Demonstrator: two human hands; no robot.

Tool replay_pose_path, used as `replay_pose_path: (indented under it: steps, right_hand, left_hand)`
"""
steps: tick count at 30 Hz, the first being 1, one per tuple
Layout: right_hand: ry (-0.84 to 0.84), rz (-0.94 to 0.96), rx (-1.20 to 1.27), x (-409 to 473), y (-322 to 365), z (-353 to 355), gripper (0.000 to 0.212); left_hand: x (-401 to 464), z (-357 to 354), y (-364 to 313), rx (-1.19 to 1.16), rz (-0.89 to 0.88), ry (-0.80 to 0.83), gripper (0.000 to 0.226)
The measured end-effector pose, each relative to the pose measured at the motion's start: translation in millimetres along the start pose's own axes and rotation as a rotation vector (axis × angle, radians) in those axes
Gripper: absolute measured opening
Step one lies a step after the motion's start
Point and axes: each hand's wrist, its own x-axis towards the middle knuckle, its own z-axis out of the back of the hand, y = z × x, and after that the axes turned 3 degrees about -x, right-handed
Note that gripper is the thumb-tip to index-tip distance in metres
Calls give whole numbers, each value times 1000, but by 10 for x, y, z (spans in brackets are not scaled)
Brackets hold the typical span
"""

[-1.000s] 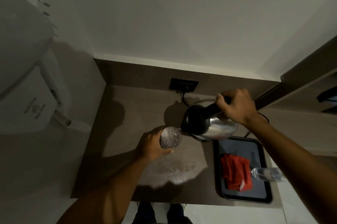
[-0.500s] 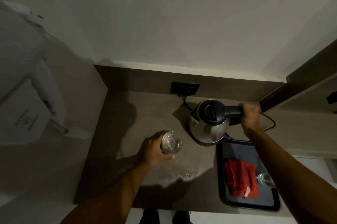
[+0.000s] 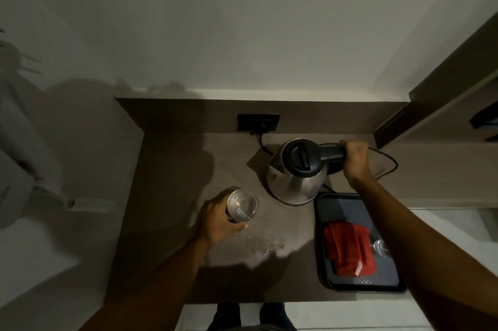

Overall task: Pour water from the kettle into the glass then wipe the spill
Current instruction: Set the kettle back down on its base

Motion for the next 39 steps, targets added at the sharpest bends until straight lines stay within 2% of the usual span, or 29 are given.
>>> replay_pose_path:
  steps: [5,12,16,19,21,24,27,30,36,39]
  right_hand:
    - [-111,-66,49,33,-113,72,35]
    - [-160,-110,47,4,-281,109,32]
    - [-198,-105,42,-48,-244,59,45]
    - [-287,-94,-68,-233,-228,80,47]
    - [-332,-65,-241,-567,-358,107,51]
    - [-203,-61,-682,-1278,-775,81,58]
    - [15,-241,-935,-1833,-1153,47,74]
    - [89,-254,-981,-2002,-1334,51,80]
    - [11,-338,-1034,-2038,-1272,-99,71]
    - [26,-363,-1036,-1979,-1238,-100,68]
  left_hand:
    - [-1,12,19,-8,3,6,92]
    - [-4,-43,54,-25,8,1,91]
    - [-3,-87,79,-56,54,9,88]
    - [5,-88,86,-63,65,24,89]
    - [1,-80,89,-37,58,3,92]
    - [-15,-69,77,-10,57,-7,95]
    - [-17,-56,90,7,30,-10,94]
    - [-13,-47,120,15,14,-14,93]
    - [22,-38,161,28,-2,-21,93]
    - [43,-69,154,36,10,-11,96]
